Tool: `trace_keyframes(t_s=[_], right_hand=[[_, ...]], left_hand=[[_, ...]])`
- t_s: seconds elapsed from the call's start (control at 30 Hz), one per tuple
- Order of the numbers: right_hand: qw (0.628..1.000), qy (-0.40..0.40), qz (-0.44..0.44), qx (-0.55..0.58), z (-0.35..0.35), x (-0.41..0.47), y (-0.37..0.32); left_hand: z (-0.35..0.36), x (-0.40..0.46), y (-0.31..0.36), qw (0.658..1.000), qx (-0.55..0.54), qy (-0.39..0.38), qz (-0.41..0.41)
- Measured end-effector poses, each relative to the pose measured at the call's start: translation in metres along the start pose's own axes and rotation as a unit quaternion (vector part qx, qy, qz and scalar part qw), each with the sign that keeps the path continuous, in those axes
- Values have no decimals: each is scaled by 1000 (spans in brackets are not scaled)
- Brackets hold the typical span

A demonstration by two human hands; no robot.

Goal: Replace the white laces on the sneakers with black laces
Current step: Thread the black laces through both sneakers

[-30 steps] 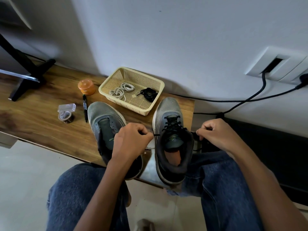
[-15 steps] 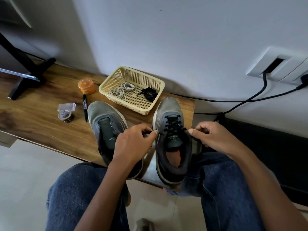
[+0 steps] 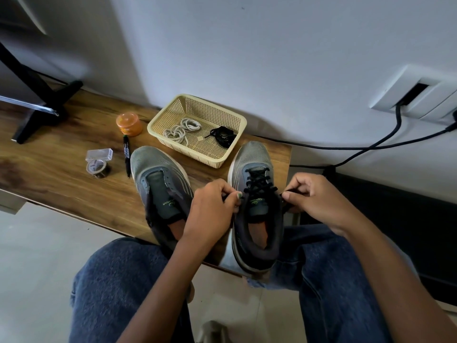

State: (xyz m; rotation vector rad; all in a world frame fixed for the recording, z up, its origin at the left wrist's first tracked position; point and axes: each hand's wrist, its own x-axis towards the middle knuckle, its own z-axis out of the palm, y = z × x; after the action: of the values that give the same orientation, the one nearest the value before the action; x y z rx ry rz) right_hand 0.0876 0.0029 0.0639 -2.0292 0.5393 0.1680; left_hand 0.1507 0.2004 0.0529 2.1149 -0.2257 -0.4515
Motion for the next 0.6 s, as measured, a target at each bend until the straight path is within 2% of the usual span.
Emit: trace_keyframes(t_s=[0.1,0.23,0.6], right_hand=[[997,-13,39,66,1,-1,-5],[990,-20,66,119,2,-2,-8],[981,-32,99,163,3,-3,-12]], left_hand=[[1,0,-1,998,-49,-3,-29],[1,-2,0,997,-62,-7,-41],[-3,-3,4,996,-75,-22,-54]])
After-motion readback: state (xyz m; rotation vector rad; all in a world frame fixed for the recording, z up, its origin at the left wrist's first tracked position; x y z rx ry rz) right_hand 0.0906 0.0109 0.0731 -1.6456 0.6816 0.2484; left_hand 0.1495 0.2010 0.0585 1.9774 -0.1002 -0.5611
